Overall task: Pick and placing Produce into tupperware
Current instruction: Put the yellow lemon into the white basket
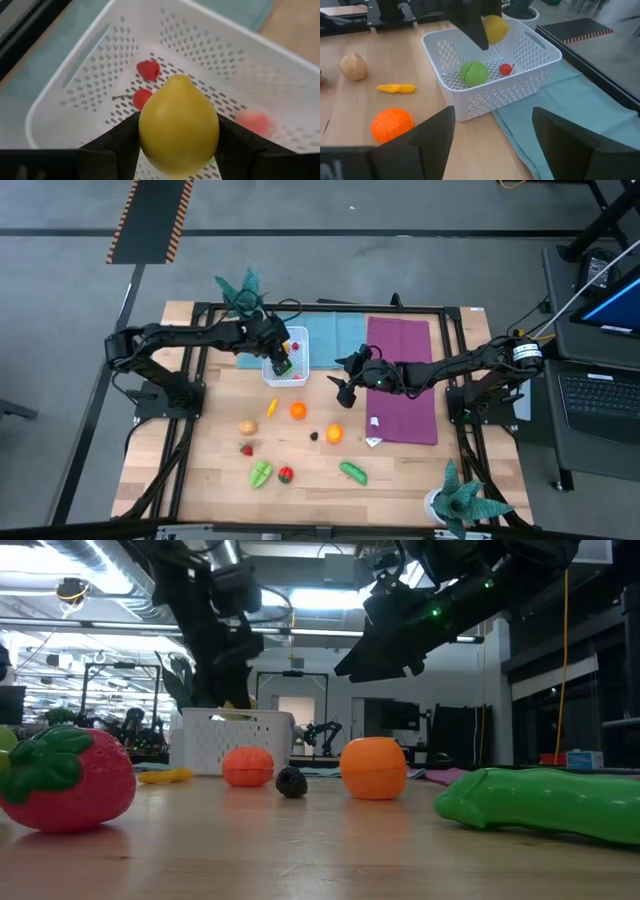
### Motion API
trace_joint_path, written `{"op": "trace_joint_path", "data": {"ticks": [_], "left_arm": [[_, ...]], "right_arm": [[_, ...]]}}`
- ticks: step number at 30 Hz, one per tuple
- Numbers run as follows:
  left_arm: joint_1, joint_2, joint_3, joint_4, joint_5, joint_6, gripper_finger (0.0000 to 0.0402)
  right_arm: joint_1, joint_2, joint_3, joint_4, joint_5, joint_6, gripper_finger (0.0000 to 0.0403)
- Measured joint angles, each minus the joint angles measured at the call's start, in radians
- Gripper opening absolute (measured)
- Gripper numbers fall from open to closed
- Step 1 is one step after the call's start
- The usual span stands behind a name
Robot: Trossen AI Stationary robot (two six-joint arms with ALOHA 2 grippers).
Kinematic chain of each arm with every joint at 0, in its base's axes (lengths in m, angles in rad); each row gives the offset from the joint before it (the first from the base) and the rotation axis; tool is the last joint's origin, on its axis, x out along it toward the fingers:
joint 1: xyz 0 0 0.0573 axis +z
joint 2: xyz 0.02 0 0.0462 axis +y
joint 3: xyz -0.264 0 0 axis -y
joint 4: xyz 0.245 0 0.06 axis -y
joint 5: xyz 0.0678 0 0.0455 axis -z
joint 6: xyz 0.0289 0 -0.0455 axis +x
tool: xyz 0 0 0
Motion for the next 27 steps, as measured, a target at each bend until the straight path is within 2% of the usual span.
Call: {"op": "trace_joint_path", "data": {"ticks": [9,16,27], "left_arm": [[0.007,0.096,0.000,0.043,-0.010,0.031,0.0198],[0.008,0.100,0.000,0.044,-0.134,0.034,0.0209],[0.008,0.100,0.000,0.044,-0.139,0.034,0.0212]], "right_arm": [[0.000,0.000,0.000,-0.006,0.000,0.000,0.0267],[0.000,0.000,0.000,-0.008,0.000,0.000,0.0267],[0.000,0.000,0.000,-0.008,0.000,0.000,0.0267]]}}
